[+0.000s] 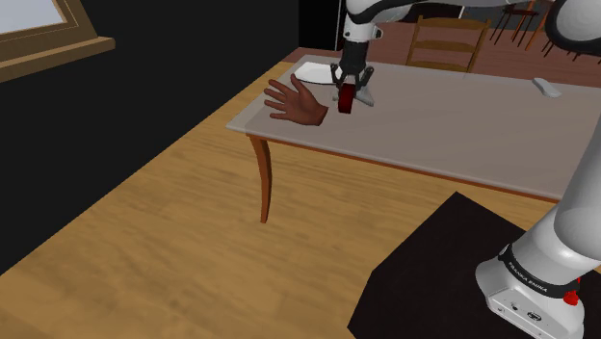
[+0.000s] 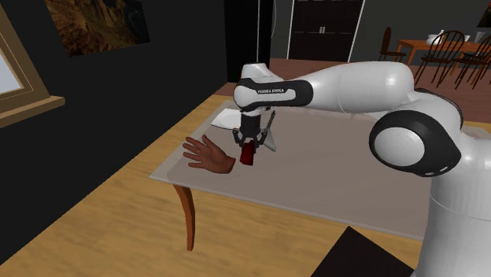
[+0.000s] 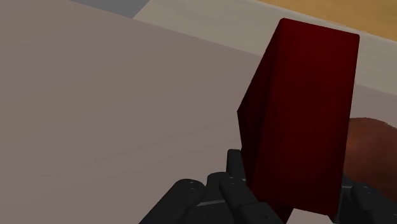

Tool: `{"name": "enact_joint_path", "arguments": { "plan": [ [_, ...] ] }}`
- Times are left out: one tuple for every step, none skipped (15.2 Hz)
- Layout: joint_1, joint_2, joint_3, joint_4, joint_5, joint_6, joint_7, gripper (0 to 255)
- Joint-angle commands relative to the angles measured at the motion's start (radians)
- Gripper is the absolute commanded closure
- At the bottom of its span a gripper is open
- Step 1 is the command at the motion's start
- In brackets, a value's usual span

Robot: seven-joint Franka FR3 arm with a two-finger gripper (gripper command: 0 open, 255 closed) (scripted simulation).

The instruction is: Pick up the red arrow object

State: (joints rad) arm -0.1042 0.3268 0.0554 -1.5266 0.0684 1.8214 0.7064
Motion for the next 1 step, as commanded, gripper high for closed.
{"name": "enact_joint_path", "arguments": {
  "plan": [
    [0.0,-0.003,0.0,0.003,0.0,-0.006,0.001,255]
  ]
}}
